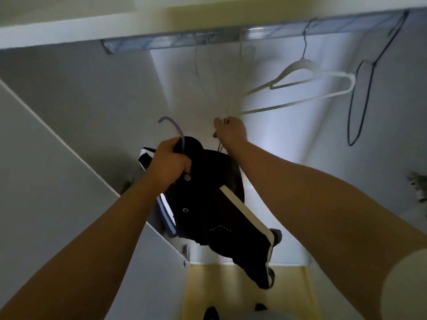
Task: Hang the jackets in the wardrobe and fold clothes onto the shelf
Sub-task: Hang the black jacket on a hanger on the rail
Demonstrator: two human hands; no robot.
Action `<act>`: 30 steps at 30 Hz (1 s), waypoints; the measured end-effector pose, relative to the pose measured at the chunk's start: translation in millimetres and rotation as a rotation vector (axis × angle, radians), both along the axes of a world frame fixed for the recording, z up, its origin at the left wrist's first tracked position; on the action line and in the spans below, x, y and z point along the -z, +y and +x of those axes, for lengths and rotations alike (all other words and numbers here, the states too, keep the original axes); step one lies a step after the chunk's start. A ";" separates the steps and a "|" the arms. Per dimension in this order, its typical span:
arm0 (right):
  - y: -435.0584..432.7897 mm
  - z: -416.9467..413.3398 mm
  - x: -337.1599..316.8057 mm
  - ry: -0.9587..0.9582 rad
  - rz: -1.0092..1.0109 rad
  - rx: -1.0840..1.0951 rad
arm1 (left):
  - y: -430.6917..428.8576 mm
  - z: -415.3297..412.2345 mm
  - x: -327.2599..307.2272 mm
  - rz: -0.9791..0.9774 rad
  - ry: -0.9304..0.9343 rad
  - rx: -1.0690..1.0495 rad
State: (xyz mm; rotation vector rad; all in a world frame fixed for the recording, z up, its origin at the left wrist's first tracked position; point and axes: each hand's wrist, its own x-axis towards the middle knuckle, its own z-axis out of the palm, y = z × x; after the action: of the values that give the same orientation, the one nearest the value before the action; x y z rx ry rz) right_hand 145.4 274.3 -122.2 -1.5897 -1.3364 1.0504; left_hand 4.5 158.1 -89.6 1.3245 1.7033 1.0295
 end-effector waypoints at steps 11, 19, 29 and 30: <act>-30.3 72.1 -23.7 0.392 -0.158 0.293 | 33.5 31.6 -9.7 -0.004 -0.119 0.180; -52.9 112.2 -47.7 0.418 -0.147 0.267 | 44.9 60.6 -7.6 -0.035 -0.091 0.300; -63.1 115.4 -51.2 0.256 -0.150 0.023 | 41.0 85.6 -11.1 -0.111 -0.014 0.458; -62.7 114.6 -50.4 0.289 -0.154 0.020 | 41.4 87.9 -12.0 -0.135 0.014 0.479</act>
State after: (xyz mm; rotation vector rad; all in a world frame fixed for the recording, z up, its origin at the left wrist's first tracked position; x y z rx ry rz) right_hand 260.0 211.6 -71.9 -1.4899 -1.0641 1.3409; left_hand 92.5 199.5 -77.6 1.5485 1.3405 0.6182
